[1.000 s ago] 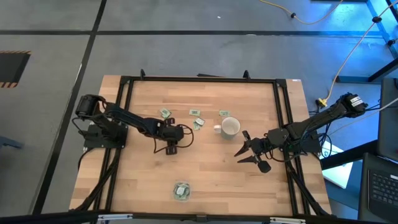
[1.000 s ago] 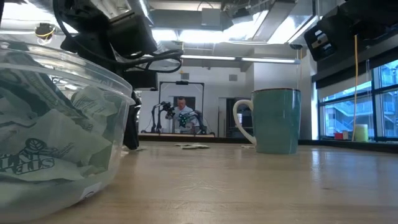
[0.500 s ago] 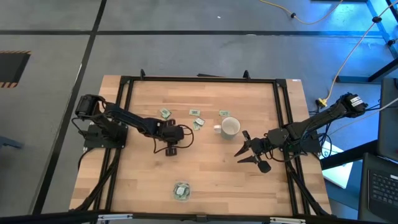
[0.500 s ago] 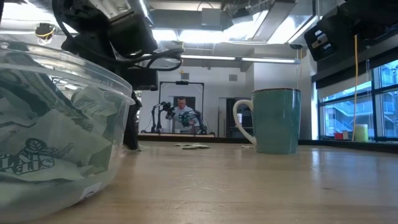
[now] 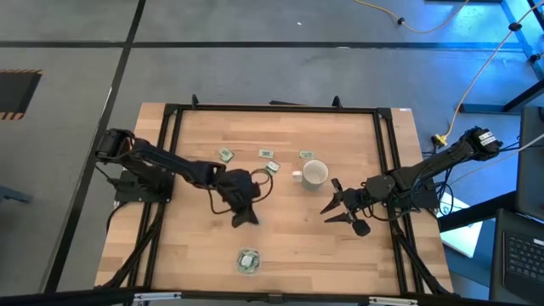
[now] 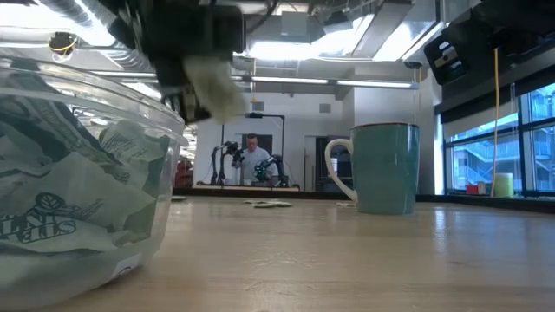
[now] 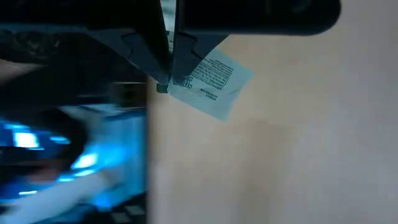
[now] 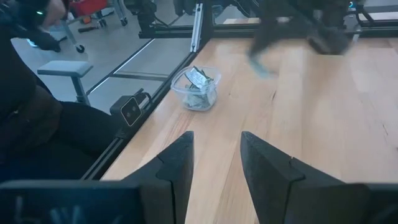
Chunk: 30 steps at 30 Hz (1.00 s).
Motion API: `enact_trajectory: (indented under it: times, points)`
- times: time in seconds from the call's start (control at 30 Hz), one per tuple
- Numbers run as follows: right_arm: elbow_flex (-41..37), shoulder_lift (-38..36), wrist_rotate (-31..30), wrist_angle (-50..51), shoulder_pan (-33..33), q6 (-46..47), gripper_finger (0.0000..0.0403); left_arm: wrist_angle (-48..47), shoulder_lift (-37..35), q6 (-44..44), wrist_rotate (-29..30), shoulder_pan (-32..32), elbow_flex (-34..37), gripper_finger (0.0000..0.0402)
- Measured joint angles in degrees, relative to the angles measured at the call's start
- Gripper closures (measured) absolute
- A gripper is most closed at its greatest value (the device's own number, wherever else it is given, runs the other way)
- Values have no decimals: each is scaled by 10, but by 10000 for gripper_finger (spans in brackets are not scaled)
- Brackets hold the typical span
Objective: Pick and place Stevia / Truvia into bins
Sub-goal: Put the light green stevia packet into the transparent bin
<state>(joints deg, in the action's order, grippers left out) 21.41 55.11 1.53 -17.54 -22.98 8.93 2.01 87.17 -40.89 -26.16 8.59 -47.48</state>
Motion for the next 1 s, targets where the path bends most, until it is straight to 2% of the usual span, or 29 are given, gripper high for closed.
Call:
enact_trajectory:
  times: [0.17, 0.3, 0.53, 0.7, 1.0]
  points:
    - [0, 0, 0, 0, 0, 0, 267, 110, 0, -78, -33, 57, -1, 394]
    - [0, 0, 0, 0, 0, 0, 267, 99, 0, -105, -29, 100, -1, 391]
    - [0, 0, 0, -3, 0, 0, 267, 85, 29, -146, 20, 154, -1, 392]
    - [0, 0, 0, -5, 0, 0, 267, 90, 54, -181, 29, 170, -1, 393]
    - [0, 0, 0, -5, 0, 3, 267, 86, 112, -246, 10, 170, -1, 390]
